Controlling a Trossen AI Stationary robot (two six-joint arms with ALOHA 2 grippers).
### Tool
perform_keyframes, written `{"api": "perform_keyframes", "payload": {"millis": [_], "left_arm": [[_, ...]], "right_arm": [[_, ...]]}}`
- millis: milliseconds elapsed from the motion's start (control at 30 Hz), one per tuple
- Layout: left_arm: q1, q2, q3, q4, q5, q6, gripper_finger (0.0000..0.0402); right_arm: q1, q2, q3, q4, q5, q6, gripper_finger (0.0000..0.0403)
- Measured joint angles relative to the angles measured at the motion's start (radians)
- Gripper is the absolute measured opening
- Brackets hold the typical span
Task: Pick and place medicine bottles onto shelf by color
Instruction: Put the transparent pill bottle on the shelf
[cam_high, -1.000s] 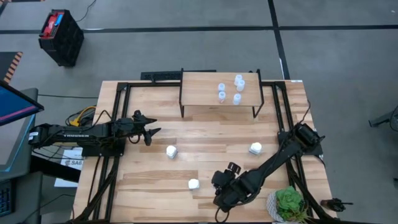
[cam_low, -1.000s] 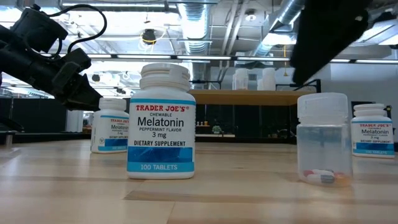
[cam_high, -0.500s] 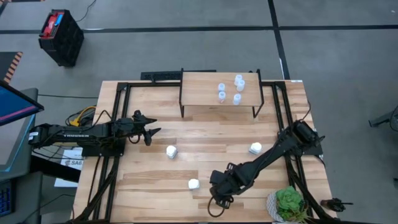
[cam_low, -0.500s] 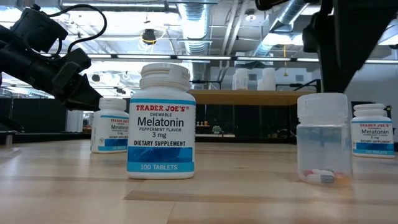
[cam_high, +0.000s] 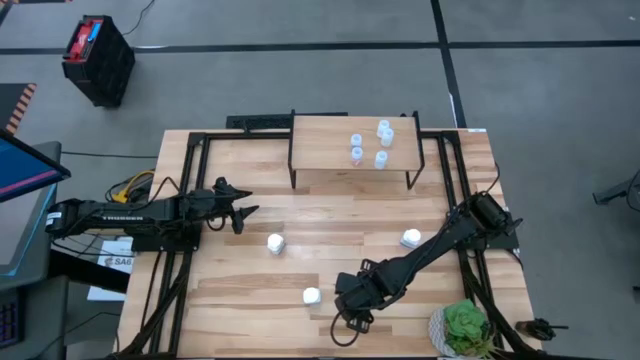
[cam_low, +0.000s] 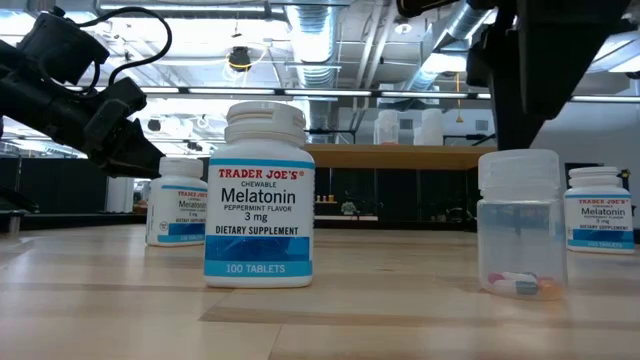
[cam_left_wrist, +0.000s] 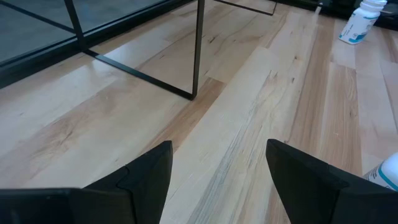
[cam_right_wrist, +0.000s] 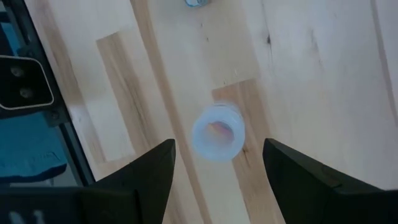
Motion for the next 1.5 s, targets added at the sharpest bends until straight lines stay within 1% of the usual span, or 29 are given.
{"api": "perform_keyframes", "payload": {"millis": [133, 367, 567, 933, 1200, 1500], "left_arm": [[0.000, 0.000, 0.000, 0.000, 0.000, 0.000, 0.0247], [0.000, 0.000, 0.000, 0.000, 0.000, 0.000, 0.0247], [0.000, 0.000, 0.000, 0.000, 0.000, 0.000, 0.0247], [0.000, 0.000, 0.000, 0.000, 0.000, 0.000, 0.0247], [0.000, 0.000, 0.000, 0.000, 0.000, 0.000, 0.0247], [0.000, 0.000, 0.000, 0.000, 0.000, 0.002, 0.0247]], "right_arm": [[0.000, 0.000, 0.000, 0.000, 0.001, 0.006, 0.0266], [-0.002, 0.000, 0.000, 0.000, 0.007, -0.049, 0.0266], [-0.002, -0.001, -0.007, 0.031, 0.055, -0.090, 0.0266], [0.001, -0.001, -0.009, 0.038, 0.054, -0.090, 0.0266], [0.001, 0.015, -0.009, 0.045, 0.054, -0.184, 0.0266], [0.001, 0.021, -0.009, 0.038, 0.051, -0.201, 0.0266]]}}
